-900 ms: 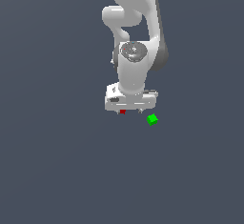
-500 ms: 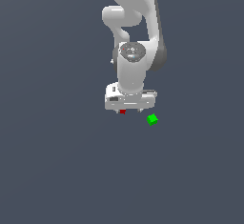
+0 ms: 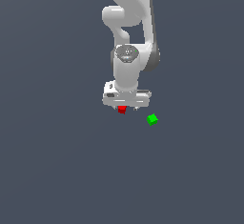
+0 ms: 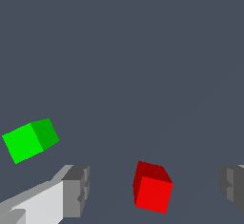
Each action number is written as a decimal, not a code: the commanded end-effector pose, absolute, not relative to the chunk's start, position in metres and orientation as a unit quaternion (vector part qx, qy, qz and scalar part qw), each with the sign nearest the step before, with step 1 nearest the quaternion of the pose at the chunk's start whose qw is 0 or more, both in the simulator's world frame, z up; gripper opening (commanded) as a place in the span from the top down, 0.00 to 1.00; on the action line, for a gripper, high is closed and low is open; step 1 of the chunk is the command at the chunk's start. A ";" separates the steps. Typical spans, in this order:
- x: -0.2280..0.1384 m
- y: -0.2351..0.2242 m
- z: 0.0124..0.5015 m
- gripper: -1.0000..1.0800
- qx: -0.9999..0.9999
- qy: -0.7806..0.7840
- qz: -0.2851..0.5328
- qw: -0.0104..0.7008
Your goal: Stack the red cube on top of the green cube.
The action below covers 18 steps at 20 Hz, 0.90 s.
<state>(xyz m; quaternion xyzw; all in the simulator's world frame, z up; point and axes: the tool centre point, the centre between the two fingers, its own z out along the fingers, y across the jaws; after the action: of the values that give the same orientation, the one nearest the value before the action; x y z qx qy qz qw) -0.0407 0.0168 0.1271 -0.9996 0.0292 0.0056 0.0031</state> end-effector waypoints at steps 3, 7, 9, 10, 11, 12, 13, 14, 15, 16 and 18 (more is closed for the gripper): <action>-0.067 0.009 0.108 0.04 -0.998 0.069 0.004 0.002; -0.087 0.004 0.093 0.04 -0.995 0.099 0.002 0.001; -0.095 0.002 0.086 0.04 -0.994 0.112 0.001 0.001; -0.099 0.002 0.083 0.04 -0.993 0.118 0.001 0.000; -0.102 0.001 0.081 0.04 -0.992 0.123 0.001 0.000; -0.105 0.001 0.079 0.04 -0.992 0.127 0.001 0.000; -0.108 0.001 0.077 0.04 -0.991 0.131 0.001 0.000; -0.110 0.000 0.075 0.04 -0.991 0.134 0.000 0.000; -0.112 0.000 0.073 0.04 -0.991 0.137 0.000 0.000; -0.113 0.000 0.072 0.04 -0.990 0.139 0.000 0.000; -0.115 0.000 0.071 0.04 -0.990 0.142 0.000 0.000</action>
<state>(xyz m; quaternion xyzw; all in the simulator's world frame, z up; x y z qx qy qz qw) -0.1132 0.0003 0.0720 -0.9903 0.1388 0.0005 -0.0002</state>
